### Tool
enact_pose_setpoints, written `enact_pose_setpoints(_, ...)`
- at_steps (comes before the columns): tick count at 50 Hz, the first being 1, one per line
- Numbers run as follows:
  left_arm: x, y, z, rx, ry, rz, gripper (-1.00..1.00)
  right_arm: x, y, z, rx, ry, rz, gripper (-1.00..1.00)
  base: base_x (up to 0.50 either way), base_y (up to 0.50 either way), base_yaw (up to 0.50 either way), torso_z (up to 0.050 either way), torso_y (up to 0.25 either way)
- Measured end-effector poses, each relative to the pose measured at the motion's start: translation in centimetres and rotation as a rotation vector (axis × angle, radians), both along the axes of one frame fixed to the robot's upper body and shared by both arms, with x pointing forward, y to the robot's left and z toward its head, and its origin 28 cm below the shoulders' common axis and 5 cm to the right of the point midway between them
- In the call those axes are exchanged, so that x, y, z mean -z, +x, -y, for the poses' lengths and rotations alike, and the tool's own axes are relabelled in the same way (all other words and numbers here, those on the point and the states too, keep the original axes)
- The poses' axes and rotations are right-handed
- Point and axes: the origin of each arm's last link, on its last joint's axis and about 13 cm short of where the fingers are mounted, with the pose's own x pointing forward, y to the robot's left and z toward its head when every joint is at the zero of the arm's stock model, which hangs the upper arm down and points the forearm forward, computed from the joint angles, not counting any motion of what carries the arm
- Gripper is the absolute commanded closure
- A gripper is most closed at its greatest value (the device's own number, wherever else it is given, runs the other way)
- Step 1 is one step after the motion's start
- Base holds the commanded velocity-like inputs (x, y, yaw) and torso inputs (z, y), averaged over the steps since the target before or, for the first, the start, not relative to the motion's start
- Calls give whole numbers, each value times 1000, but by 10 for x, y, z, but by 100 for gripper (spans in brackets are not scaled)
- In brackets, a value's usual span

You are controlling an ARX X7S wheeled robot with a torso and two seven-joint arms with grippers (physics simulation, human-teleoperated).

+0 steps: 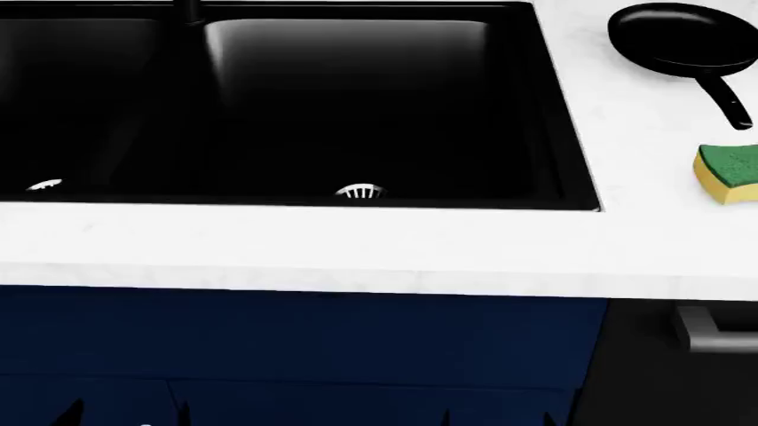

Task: Pick the pan and sponge and place them into the sink. Then turn on the water.

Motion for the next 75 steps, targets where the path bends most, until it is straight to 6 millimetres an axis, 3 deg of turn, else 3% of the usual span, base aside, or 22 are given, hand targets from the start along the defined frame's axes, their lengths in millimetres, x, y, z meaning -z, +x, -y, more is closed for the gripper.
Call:
enact_pose_setpoints(20,2,-4,-6,4,6,-2,-100,0,-1,0,7,-22,-7,-100,0,-7,0,0,0)
enact_pose_setpoints(75,1,0,1,6,-4,-34,-100,2,1,1,15,-64,-22,-100,0,-470,0,0,0)
